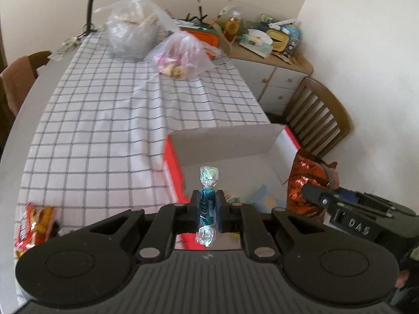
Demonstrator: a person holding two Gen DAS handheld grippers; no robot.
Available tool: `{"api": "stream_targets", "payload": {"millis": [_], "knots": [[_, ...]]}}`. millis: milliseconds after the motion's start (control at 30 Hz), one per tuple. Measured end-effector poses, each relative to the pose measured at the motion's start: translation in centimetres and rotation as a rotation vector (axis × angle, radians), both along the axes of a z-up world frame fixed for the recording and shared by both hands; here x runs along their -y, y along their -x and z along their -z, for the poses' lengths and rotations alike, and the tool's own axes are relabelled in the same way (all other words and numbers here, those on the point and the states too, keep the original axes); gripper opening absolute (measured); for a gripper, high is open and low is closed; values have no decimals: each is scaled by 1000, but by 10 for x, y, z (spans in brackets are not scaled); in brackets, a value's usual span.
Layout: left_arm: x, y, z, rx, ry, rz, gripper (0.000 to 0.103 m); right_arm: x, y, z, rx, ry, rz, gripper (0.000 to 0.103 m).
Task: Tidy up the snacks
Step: 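Carry the teal candy and copper chip bag with both grippers over the red box, then open both grippers to drop the candy and chip bag into the box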
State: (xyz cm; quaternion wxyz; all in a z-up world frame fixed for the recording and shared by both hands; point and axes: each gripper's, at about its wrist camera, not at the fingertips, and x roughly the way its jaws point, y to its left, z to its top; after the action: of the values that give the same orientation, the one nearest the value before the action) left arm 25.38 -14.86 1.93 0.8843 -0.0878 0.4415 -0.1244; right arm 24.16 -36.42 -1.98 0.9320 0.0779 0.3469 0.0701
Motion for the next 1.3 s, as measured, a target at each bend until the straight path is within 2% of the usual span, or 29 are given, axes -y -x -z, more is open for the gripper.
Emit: {"api": "stream_targets", "payload": {"millis": [233,400,600,833,1000,1300], "knots": [[42,-40,15,-25,-35,12,11,29,-34,22,-52,18,-26,34],[66,-69,40,-64,-98,0,11,38,-59,47,-104,40,-54,34],[80,-93,66,-105,-131,-28,11,40,-83,67,-147,56,-95,34],[94,-110,95,-185,-200,-10,11,34,-99,88,-205,77,-151,35],[95,-119,107,-259,-216,-16,11,33,-104,97,-251,75,-171,36],[96,-116,106,-277,-202,-24,11,35,-102,95,-256,51,-194,40]]}}
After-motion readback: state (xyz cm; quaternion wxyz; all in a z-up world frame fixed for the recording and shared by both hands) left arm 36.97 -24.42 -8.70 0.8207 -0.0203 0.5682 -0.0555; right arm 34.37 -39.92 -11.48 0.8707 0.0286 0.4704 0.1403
